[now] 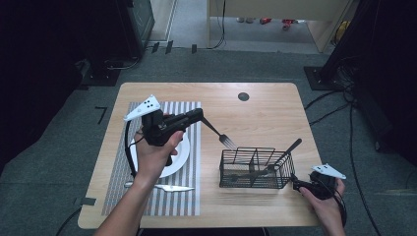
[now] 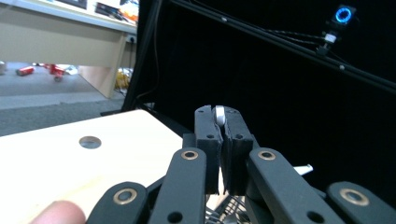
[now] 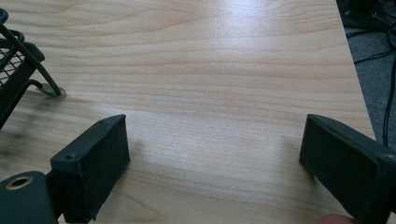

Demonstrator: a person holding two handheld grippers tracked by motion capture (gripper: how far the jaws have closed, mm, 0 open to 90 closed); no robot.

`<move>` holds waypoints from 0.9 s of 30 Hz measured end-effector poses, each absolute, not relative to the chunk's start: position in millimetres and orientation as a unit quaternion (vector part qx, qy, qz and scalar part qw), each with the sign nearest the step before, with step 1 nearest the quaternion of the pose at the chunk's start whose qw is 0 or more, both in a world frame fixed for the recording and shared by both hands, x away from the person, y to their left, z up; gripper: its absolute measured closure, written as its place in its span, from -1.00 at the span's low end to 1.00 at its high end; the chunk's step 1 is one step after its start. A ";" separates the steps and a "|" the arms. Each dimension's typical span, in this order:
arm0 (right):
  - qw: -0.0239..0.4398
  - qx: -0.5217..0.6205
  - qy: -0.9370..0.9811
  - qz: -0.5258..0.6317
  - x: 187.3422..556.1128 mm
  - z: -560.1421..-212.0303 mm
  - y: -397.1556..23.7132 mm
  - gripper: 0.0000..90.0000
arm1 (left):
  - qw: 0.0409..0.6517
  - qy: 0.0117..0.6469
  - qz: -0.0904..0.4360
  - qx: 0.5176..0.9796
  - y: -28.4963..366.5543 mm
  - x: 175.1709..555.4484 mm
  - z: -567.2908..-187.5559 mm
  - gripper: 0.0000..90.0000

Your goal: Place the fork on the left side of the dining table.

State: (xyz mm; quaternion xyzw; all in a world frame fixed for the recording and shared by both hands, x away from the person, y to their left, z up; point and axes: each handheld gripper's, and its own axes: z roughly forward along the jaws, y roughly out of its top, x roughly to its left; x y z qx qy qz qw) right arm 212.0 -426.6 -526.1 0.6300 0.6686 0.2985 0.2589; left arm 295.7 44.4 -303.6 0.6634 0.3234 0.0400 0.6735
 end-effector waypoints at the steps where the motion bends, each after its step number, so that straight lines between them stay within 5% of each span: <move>1: 0.259 0.630 0.669 0.298 212.0 -526.1 -426.6 -0.82 | 0.677 0.327 0.043 0.657 48.9 296.4 -302.3 0.97; 27: 0.259 0.630 0.669 0.298 211.9 -526.0 -426.6 -0.82 | 0.653 0.421 0.096 0.622 96.3 349.2 -325.2 0.97</move>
